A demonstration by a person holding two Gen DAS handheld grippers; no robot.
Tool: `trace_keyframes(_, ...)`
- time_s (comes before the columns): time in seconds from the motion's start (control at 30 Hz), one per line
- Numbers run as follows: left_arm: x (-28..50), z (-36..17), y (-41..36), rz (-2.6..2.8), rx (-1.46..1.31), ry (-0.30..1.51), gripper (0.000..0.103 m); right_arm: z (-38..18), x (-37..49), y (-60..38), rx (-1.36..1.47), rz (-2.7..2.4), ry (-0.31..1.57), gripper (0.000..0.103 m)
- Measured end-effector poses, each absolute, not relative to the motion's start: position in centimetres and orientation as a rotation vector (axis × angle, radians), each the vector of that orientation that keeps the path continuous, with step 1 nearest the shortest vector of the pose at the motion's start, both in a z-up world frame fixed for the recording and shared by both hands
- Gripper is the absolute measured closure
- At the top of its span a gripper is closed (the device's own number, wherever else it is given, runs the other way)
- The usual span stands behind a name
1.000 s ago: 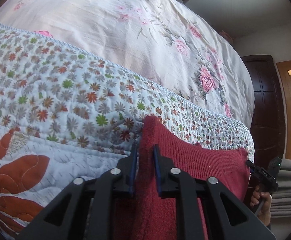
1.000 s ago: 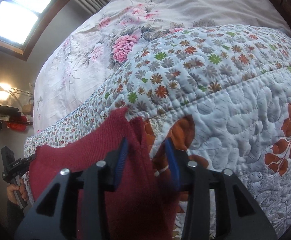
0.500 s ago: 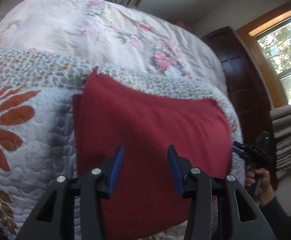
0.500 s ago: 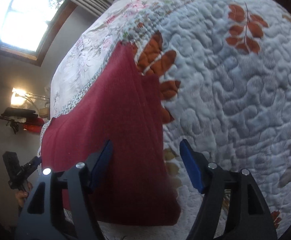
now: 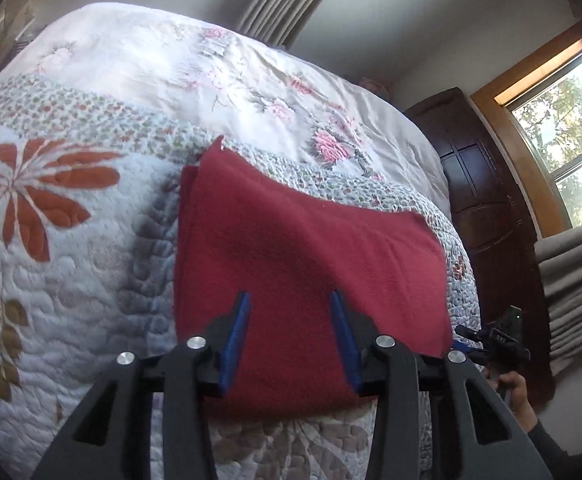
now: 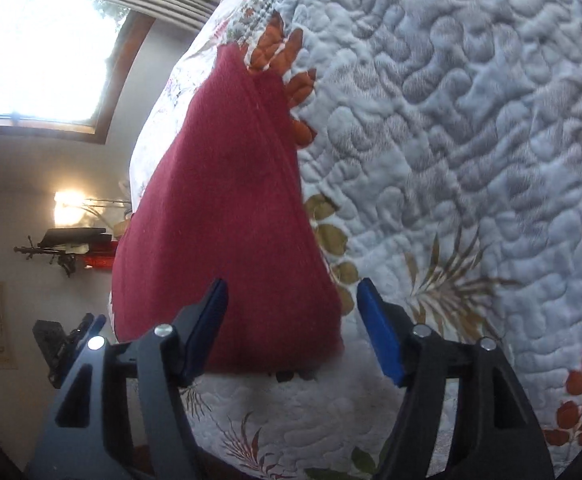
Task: Fold small clothes
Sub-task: 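Open both grippers and release the folded red sweater on the quilt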
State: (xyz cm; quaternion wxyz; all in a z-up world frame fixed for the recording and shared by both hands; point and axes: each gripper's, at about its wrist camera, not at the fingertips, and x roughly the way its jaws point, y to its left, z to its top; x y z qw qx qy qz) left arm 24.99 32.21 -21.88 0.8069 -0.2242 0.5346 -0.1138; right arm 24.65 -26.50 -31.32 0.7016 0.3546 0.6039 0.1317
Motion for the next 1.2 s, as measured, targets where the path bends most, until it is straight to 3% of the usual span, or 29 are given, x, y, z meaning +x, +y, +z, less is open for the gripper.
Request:
trace_keyframes(0.03,24.7,-23.4,32.0,-0.217,-0.464,1.186,0.062,-31.9,24.4,-26.2,0.774,0.286,1.366,0.086)
trace_keyframes(0.1,24.1,-26.2,32.4,-0.160,-0.453,1.244,0.071,-32.9,24.2,-26.3,0.768,0.259,1.406,0.090)
trace_keyframes(0.13,23.9,-27.1,33.0,-0.145,-0.485,1.247,0.079,-33.3,24.1,-26.2,0.757,0.248,1.418,0.089)
trace_keyframes(0.17,23.9,-27.4,33.6,-0.142,-0.525,1.242,0.080,-33.5,24.1,-26.1,0.732,0.238,1.431,0.086)
trace_keyframes(0.33,23.4,-26.4,34.1,-0.117,-0.539,1.250,0.078,-30.2,23.3,-24.7,0.513,0.208,1.382,0.076)
trace_keyframes(0.4,22.4,-25.5,35.0,-0.077,-0.576,1.244,0.065,-27.4,22.7,-24.2,0.380,0.177,1.319,0.076)
trace_keyframes(0.43,21.9,-24.9,35.6,-0.063,-0.608,1.234,0.051,-25.8,22.1,-23.3,0.299,0.179,1.278,0.074)
trace_keyframes(0.53,20.5,-23.5,37.2,-0.057,-0.671,1.215,0.020,-20.8,20.3,-18.2,0.077,0.262,1.123,0.048)
trace_keyframes(0.57,20.4,-23.3,37.7,-0.059,-0.682,1.213,0.016,-19.6,19.7,-16.2,0.024,0.300,1.078,0.048)
trace_keyframes(0.7,21.5,-23.7,40.2,-0.081,-0.796,1.210,0.013,-16.3,19.3,-5.4,-0.177,0.442,0.922,0.043)
trace_keyframes(0.83,24.7,-24.8,41.9,-0.134,-0.859,1.245,0.009,-17.0,20.6,3.5,-0.282,0.494,0.848,0.043)
trace_keyframes(0.93,28.3,-25.3,41.7,-0.222,-0.826,1.279,0.007,-19.0,23.3,7.1,-0.282,0.447,0.876,0.050)
trace_keyframes(1.1,32.9,-27.7,42.3,-0.298,-0.876,1.331,0.005,-23.2,23.3,12.1,-0.313,0.433,0.976,0.050)
trace_keyframes(1.2,35.2,-29.0,42.4,-0.365,-0.941,1.363,0.005,-22.3,21.5,14.5,-0.298,0.533,0.991,0.050)
